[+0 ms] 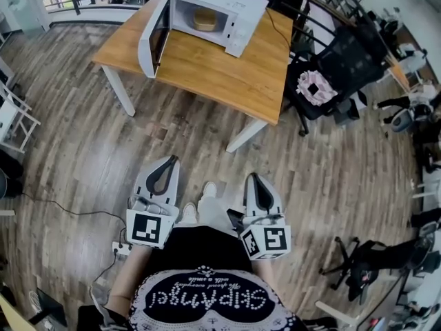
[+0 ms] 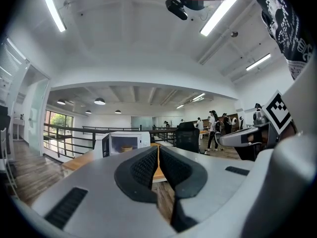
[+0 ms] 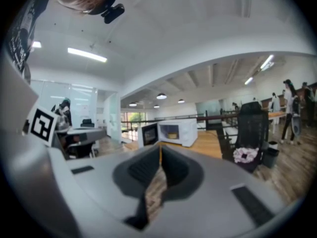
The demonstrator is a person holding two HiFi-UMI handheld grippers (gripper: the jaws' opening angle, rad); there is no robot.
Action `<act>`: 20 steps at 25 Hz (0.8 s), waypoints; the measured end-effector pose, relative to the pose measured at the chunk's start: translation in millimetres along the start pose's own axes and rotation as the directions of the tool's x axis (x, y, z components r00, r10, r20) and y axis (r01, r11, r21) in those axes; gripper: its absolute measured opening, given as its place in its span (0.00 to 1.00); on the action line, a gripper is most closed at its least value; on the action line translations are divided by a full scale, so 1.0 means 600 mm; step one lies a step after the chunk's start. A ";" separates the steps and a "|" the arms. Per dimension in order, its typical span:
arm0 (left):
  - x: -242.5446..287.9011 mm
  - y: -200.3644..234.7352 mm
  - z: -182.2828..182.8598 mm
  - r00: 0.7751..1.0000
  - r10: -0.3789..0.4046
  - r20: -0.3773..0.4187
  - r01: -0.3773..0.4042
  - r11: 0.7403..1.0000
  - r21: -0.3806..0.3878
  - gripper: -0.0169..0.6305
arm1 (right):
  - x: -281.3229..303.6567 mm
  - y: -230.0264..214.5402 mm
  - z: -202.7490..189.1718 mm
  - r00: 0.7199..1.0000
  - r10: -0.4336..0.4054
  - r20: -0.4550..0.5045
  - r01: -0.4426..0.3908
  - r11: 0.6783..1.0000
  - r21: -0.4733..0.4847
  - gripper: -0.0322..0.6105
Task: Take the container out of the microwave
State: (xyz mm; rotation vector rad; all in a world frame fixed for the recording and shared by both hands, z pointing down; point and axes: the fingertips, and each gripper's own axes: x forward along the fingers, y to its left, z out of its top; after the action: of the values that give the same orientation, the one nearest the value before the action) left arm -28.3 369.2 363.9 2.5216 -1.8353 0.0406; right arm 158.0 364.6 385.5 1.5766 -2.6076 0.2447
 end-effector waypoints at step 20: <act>0.158 0.115 -0.018 0.992 0.114 -0.048 -0.116 0.993 -0.032 0.08 | 0.222 -0.065 0.013 0.994 0.082 -0.075 -0.082 0.997 0.003 0.11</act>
State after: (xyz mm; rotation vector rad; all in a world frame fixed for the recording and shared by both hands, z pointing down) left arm -64.8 258.0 378.4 2.3692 -1.9442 0.0670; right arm 130.4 229.5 401.7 1.4328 -2.6182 0.3038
